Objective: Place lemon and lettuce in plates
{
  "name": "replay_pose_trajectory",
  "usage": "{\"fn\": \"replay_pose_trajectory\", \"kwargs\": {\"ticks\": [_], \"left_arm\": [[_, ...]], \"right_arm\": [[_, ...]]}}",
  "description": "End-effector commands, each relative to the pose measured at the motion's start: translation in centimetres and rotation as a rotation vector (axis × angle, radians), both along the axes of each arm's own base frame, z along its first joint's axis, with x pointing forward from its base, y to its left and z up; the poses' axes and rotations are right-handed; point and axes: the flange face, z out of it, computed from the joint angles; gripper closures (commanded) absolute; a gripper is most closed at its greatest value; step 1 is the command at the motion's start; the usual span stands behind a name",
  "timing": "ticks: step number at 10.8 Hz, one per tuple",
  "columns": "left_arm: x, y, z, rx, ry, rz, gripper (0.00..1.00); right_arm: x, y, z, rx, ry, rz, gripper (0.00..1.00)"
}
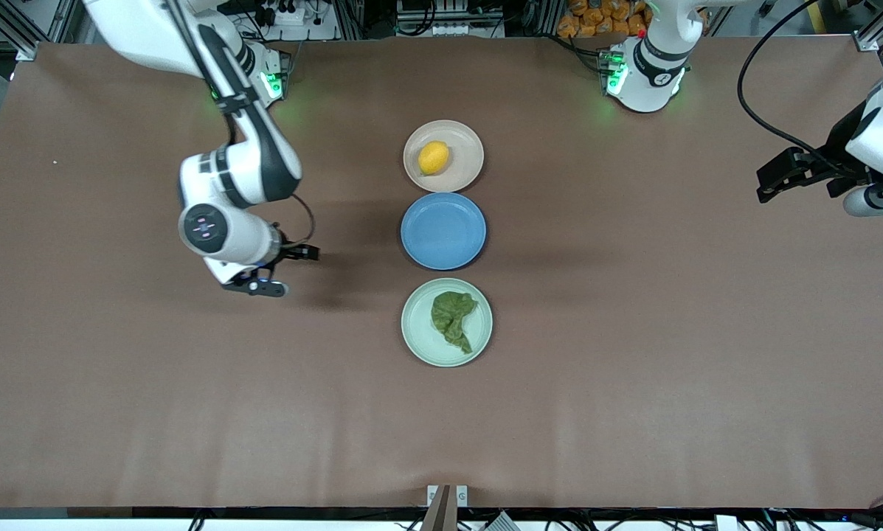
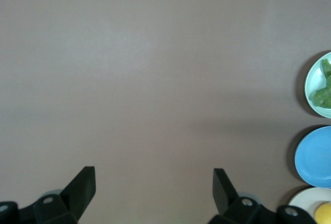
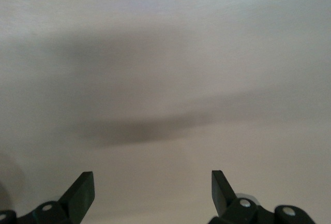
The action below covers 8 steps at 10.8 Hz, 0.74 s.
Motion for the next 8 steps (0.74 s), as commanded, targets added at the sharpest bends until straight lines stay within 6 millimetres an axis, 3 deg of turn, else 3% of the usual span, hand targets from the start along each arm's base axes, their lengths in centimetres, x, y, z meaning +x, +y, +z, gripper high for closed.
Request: {"fn": "replay_pose_trajectory", "kwargs": {"ticks": [1,5,8], "left_arm": [[-1.1,0.6,0.8,0.005,-0.001,-0.025,0.0],[-1.0,0.4,0.7,0.011,-0.002,-0.029,0.0],[-1.1,0.5,0.9,0.009,-0.004,-0.037,0.0]], "right_arm": [[0.5,-6.0,3.0,0.02,0.019,0.128,0.0],[-0.5,-7.7,7.1,-0.022,-0.006,0.227,0.0],[-0.6,-8.9,12.7,-0.008,-0.112,0.329,0.0]]}}
